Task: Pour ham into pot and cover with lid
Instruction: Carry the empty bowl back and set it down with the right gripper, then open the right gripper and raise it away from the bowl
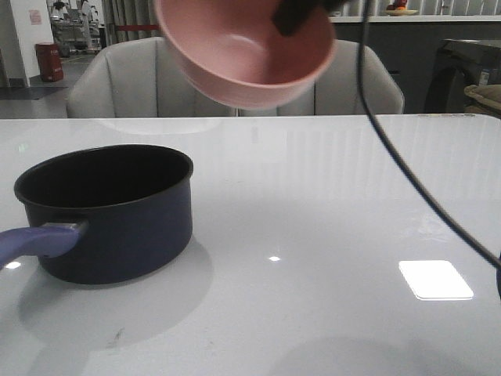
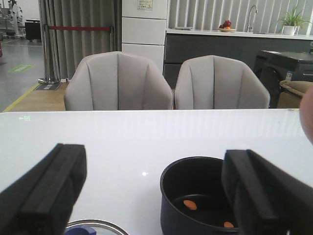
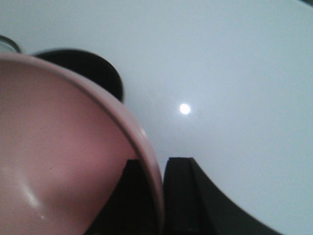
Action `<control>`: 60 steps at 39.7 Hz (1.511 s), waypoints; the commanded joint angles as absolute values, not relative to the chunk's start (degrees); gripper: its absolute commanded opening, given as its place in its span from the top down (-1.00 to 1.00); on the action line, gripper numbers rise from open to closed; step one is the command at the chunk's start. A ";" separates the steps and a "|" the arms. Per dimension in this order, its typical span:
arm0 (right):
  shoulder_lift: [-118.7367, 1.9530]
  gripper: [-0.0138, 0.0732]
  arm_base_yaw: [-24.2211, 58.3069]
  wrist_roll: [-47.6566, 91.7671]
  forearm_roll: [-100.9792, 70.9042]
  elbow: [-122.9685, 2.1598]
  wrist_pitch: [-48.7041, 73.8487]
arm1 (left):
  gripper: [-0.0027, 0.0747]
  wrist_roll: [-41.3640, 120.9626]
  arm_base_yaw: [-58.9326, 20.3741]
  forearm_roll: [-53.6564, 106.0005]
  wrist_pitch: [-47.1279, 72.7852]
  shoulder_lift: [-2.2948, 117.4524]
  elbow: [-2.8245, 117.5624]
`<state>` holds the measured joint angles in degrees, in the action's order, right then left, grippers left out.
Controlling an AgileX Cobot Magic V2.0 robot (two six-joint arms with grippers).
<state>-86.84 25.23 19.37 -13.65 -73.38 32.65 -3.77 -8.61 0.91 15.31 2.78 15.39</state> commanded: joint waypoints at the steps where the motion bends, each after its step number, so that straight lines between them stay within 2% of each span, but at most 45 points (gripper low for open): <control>1: -84.46 0.36 22.79 4.37 0.00 -74.81 36.35 | -0.64 -3.78 -9.09 1.18 11.29 3.34 16.84; 6: -85.22 0.36 19.81 -5.72 5.92 -74.81 44.22 | -0.64 -3.78 -9.09 1.18 11.29 3.34 16.84; 14: -89.14 0.36 12.99 -5.98 4.49 -74.81 51.32 | -0.64 -3.78 -9.09 1.18 11.29 3.34 16.84; 22: -92.87 0.35 8.40 -4.89 1.98 -74.81 52.56 | -0.64 -3.78 -9.09 1.28 11.29 3.34 16.84; 28: -95.98 0.30 7.81 -4.89 1.12 -74.81 52.62 | -0.64 -3.78 -9.09 1.30 11.29 3.34 16.84; 35: -99.89 0.12 7.81 -4.89 0.68 -74.81 51.94 | -0.64 -3.78 -9.09 1.30 11.29 3.34 16.84; 46: -103.42 0.11 7.81 -4.89 0.00 -75.00 51.32 | -0.64 -3.78 -9.09 1.30 11.29 3.34 16.84; 49: -103.86 0.04 7.81 -4.89 0.84 -75.00 51.61 | -0.64 -3.78 -9.09 1.30 11.29 3.34 16.84; 56: -103.94 -0.31 7.81 -4.89 3.55 -75.00 51.68 | -0.64 -3.78 -9.09 1.30 11.29 3.34 16.84; 60: -103.58 -0.41 7.81 -4.89 3.87 -75.00 52.14 | -0.64 -3.78 -9.09 1.30 11.29 3.34 16.84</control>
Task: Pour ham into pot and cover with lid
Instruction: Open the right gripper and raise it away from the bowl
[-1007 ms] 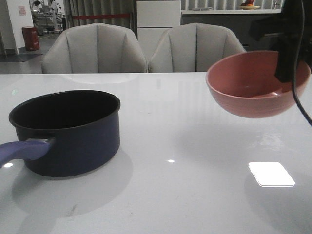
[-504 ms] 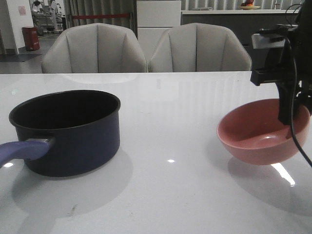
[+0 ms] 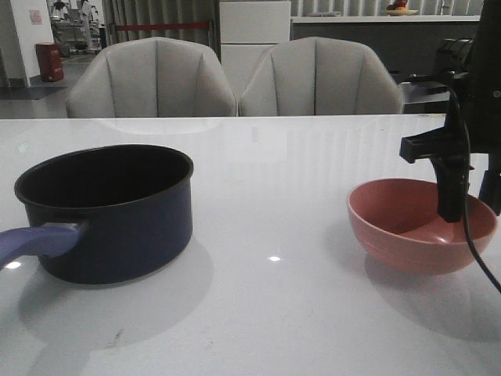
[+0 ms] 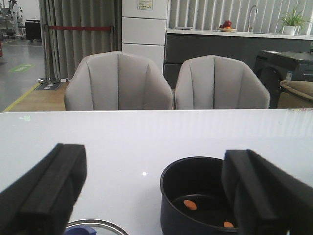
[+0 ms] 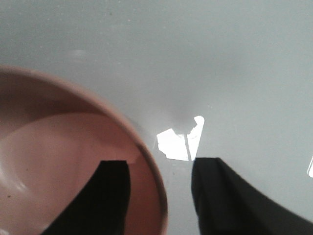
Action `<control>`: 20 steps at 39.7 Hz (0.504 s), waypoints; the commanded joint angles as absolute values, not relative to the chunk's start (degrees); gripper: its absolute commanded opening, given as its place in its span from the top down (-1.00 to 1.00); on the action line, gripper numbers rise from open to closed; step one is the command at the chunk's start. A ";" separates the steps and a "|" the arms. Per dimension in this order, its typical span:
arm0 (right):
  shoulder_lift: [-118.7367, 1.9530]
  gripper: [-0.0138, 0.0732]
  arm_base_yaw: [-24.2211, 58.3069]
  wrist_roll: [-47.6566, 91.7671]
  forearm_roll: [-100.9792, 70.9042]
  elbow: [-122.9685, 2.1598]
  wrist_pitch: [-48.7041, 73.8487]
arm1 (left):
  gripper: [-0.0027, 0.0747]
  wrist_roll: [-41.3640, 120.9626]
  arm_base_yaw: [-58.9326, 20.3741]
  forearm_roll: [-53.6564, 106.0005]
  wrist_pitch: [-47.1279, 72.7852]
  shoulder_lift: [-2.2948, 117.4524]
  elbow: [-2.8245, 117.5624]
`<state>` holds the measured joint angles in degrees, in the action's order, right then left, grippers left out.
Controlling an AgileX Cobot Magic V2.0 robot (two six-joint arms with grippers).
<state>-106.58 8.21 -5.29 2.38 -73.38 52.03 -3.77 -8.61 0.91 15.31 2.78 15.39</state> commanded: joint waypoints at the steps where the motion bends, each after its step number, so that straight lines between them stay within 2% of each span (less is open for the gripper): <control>1: -103.31 -0.42 7.81 -4.89 3.87 -75.00 52.08 | -0.64 -3.78 -9.09 1.30 11.29 3.34 16.84; 8: -97.21 -0.42 7.87 -4.89 3.12 -71.07 47.14 | -0.64 -3.78 -9.09 1.30 11.29 3.34 16.84; 20: -76.18 -0.42 7.87 -4.89 -1.71 -53.55 27.89 | -0.64 -3.78 -9.09 1.30 11.29 3.34 16.84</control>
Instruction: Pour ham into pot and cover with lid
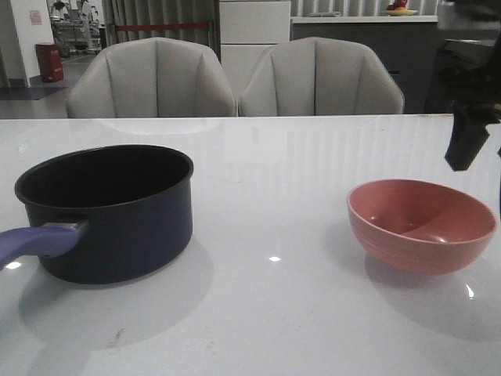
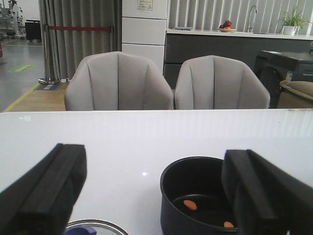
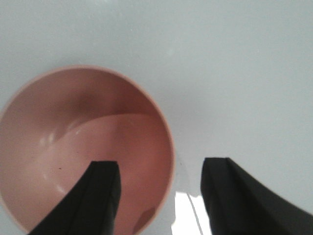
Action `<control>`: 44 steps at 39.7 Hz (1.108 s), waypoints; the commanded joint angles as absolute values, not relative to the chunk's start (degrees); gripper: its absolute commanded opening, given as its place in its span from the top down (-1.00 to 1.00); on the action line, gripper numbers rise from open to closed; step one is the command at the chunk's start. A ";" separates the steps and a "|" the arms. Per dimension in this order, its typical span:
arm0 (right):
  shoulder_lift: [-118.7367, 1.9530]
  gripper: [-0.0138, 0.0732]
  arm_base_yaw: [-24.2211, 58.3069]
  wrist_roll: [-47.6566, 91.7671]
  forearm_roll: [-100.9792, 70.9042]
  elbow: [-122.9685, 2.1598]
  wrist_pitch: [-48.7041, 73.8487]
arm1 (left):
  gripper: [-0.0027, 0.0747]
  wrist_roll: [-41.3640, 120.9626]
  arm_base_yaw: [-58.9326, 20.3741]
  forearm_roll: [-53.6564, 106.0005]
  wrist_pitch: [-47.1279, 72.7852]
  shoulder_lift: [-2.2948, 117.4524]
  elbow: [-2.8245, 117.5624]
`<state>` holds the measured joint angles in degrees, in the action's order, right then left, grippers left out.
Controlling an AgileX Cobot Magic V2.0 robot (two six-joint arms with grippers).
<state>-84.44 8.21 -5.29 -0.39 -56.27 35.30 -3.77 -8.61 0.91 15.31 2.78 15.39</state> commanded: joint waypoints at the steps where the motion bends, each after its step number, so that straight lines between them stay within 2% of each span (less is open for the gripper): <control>1: -75.04 -0.42 7.87 -4.89 -2.14 -52.78 26.57 | -0.64 -3.78 -9.09 1.30 11.29 3.34 16.84; 14: -49.87 -0.42 11.57 -4.39 -3.89 -39.25 13.08 | -0.64 -3.78 -9.09 1.30 11.29 3.34 16.84; 33: -14.11 -0.42 14.06 -2.59 -3.83 -18.43 5.99 | -0.64 -3.78 -9.09 1.30 11.29 3.34 16.84; 40: -9.45 -0.41 14.06 -2.59 -3.83 -13.03 0.00 | -0.64 -3.78 -9.09 1.30 11.29 3.34 16.84; 42: -9.45 -0.35 14.06 -2.59 -3.83 -12.24 -1.15 | -0.64 -3.78 -9.09 1.40 11.29 3.34 16.84; 44: -9.45 -0.20 14.06 -2.59 -3.83 -11.98 -1.03 | -0.64 -3.78 -9.09 2.17 12.02 3.34 16.84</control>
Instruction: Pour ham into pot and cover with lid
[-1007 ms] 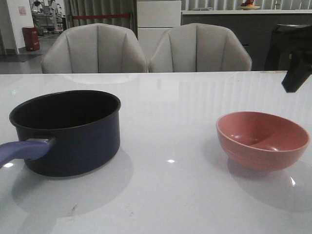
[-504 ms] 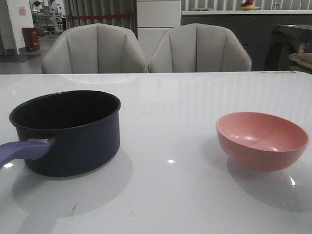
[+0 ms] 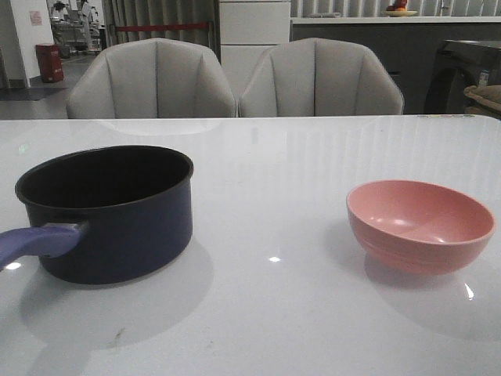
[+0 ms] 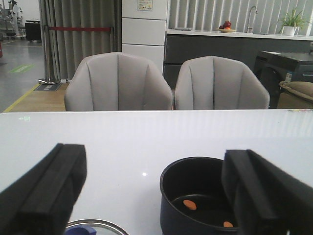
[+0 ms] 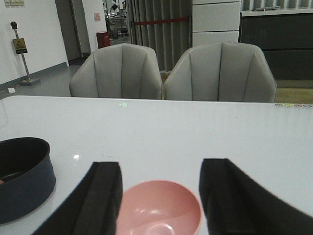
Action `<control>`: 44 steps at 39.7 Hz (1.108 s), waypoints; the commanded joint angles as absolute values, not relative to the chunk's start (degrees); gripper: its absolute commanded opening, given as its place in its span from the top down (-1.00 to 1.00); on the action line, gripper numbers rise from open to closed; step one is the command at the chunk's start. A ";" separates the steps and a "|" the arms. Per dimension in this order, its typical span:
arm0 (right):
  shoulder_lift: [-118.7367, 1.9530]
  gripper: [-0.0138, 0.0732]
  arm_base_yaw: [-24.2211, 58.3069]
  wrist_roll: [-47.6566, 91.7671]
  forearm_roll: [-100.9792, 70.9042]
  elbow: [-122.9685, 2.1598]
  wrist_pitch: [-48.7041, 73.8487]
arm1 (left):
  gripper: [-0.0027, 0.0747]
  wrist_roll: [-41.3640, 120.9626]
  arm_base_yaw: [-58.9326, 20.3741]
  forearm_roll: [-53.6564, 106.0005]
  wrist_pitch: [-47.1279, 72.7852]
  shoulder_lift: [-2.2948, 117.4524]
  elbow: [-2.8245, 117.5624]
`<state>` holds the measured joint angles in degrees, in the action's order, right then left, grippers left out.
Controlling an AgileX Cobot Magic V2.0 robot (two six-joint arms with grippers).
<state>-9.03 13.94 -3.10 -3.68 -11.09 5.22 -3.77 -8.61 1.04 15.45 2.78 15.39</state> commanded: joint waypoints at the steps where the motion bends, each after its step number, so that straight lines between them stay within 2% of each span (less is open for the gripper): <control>1: -9.45 -0.09 14.06 -2.59 -3.83 -11.98 -0.81 | -0.64 -3.78 -9.09 2.58 12.42 3.34 16.84; 5: -9.45 0.38 14.06 -2.59 -3.83 -11.98 -0.55 | -0.64 -3.78 -9.09 2.68 12.59 3.34 16.63; 8: -9.45 0.33 14.06 -2.59 -3.83 -11.98 -0.55 | -0.64 -3.78 -9.09 2.20 12.11 3.34 16.63; 16: -9.45 0.33 14.06 -2.59 -3.83 -11.98 -0.55 | -0.64 -3.78 -8.97 -1.38 16.95 6.93 20.57; 30: -9.45 0.33 14.06 -2.59 -3.83 -11.98 -0.55 | -0.68 -6.35 -8.54 -3.56 30.50 29.40 36.29; 35: -9.45 0.33 14.06 -2.59 -3.83 -11.98 -0.55 | -0.68 -14.49 -5.58 -7.79 35.71 37.78 42.61; 44: -9.45 0.33 14.06 -2.59 -3.83 -11.98 -0.55 | -0.60 -14.84 -2.63 -6.33 49.20 54.80 53.63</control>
